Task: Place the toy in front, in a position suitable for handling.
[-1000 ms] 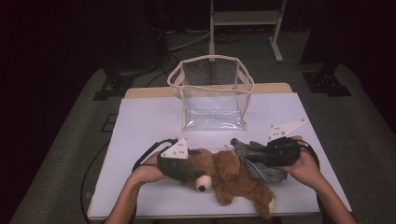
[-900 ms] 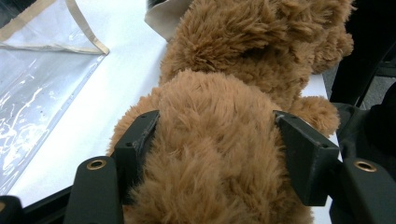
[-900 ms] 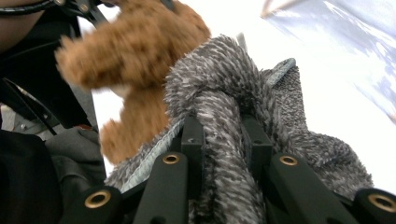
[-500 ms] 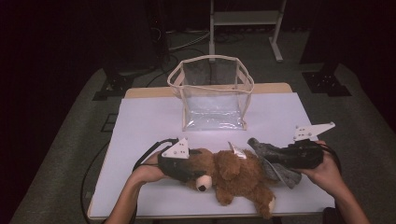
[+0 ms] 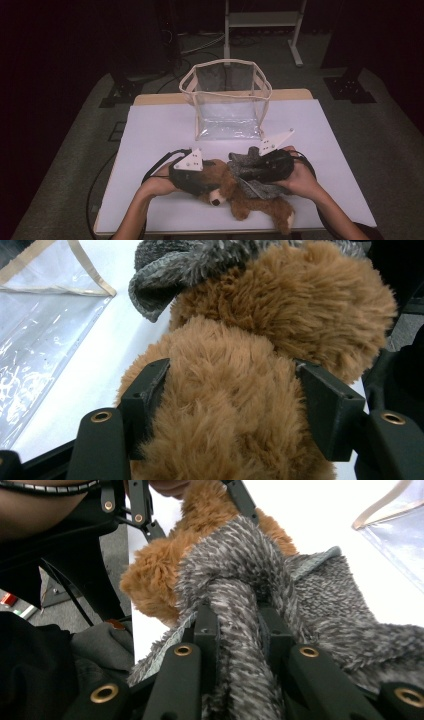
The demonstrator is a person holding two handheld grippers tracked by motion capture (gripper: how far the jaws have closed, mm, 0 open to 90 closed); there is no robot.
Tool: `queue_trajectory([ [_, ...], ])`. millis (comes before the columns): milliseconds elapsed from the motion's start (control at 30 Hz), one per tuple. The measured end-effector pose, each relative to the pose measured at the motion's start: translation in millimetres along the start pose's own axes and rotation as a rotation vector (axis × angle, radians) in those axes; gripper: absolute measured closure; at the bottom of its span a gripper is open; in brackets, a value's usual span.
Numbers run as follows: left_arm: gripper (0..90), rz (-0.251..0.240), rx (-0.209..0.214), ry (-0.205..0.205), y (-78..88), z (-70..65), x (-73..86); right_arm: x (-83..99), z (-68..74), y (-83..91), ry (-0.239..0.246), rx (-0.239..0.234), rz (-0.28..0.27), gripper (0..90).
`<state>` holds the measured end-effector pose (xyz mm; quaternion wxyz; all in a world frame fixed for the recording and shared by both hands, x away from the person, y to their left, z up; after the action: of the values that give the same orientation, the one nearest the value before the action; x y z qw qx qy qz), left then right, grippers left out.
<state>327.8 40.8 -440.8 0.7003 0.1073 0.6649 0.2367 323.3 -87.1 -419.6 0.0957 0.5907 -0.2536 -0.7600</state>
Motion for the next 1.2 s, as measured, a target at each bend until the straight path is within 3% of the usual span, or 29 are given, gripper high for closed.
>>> queue_trajectory([
  [167, 34.2, 0.001, -0.001, -0.006, 0.1, -0.3, -0.6, 9.4, -2.3, 18.6, -0.014, 0.024, -0.026, 74.4],
  [200, 34.2, 0.001, -0.002, -0.005, 0.0, -0.2, -0.7, 16.7, -5.4, 33.3, -0.033, 0.051, -0.048, 74.4],
  [300, 34.2, 0.004, -0.002, -0.006, 0.0, -0.1, -0.8, 23.3, -9.1, 45.8, -0.050, 0.079, -0.060, 74.4],
  [333, 34.2, 0.004, -0.001, -0.009, -0.2, -0.1, -1.2, 33.0, -14.8, 60.2, -0.075, 0.114, -0.072, 74.4],
  [533, 34.2, 0.005, 0.000, -0.008, -0.5, 0.1, -1.4, 46.6, -28.9, 80.3, -0.131, 0.169, -0.101, 74.4],
  [767, 34.2, 0.001, -0.001, 0.000, -0.6, 0.1, -1.1, 28.1, -36.7, 64.2, -0.104, 0.155, -0.106, 74.3],
  [900, 34.1, -0.001, 0.001, 0.003, -0.2, 1.0, -0.5, 10.7, -36.6, 35.3, -0.083, 0.096, -0.101, 74.2],
  [1033, 32.6, -0.013, 0.005, 0.016, 1.2, 2.0, 0.4, 7.0, -32.4, 17.8, -0.071, 0.062, -0.087, 73.8],
  [1133, 32.2, -0.020, 0.012, 0.020, 2.0, 2.1, 0.7, 10.3, -31.0, 19.4, -0.066, 0.071, -0.089, 73.8],
  [1200, 32.2, -0.016, 0.010, 0.017, 2.1, 0.9, 0.7, 16.7, -31.1, 29.6, -0.070, 0.089, -0.101, 73.7],
])
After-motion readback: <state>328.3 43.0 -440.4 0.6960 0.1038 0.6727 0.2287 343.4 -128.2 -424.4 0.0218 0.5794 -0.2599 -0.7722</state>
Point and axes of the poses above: each handheld gripper's, and its own axes: y roughly backward along the jaws, x roughly out of its underside, z roughly to its left, the point moved 10 cm from there along -y, roughly forward along the jaws, and after that the axes turned 9 degrees about -z, right-handed, at the moved point
